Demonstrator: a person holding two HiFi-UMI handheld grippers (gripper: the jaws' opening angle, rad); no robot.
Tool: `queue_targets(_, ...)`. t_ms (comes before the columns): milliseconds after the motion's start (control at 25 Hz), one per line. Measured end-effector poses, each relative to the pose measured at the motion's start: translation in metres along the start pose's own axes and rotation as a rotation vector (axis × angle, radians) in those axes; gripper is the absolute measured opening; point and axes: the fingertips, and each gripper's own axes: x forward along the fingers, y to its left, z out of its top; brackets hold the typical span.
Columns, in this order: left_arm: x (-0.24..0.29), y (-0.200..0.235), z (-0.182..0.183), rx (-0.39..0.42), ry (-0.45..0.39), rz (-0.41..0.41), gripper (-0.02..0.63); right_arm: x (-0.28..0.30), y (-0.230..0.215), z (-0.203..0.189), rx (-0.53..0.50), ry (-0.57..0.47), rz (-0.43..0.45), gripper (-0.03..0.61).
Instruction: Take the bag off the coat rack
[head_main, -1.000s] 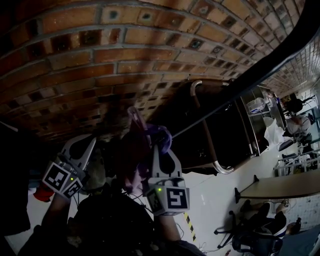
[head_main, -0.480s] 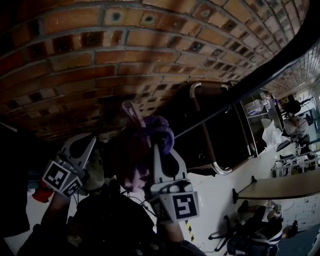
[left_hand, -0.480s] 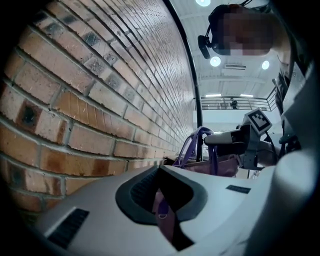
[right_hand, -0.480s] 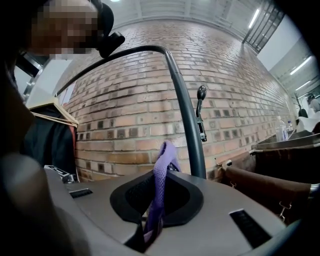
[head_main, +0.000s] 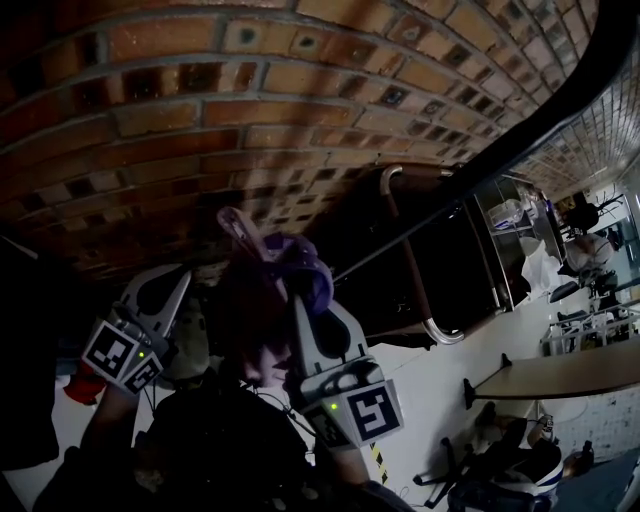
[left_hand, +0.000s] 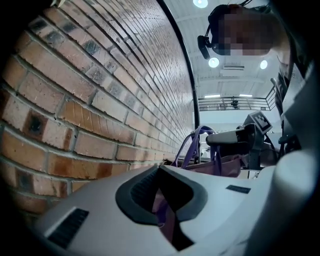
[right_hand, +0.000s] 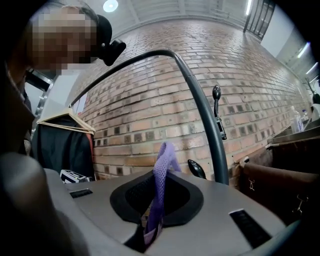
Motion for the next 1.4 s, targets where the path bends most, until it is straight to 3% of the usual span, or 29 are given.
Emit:
queue_targets(600,-0.03,-0.029,-0.013,-0.004,0.037,-0.006,0.006,-0.044,0.034,-0.023,0.088,0.012,0.076,0.04)
queue_targets(880,-0.044,-0.066,-0.009,0.034,0.011,0.029,0.006,-0.08,0.035,-0.033,0.078,0.016,0.124,0.04)
queue_targets(1400,-0.076,-0.137,-0.022,0.029,0.016,0.052,0.006,-0.148,0.028,-0.058,0.065,0.066,0.12,0.04)
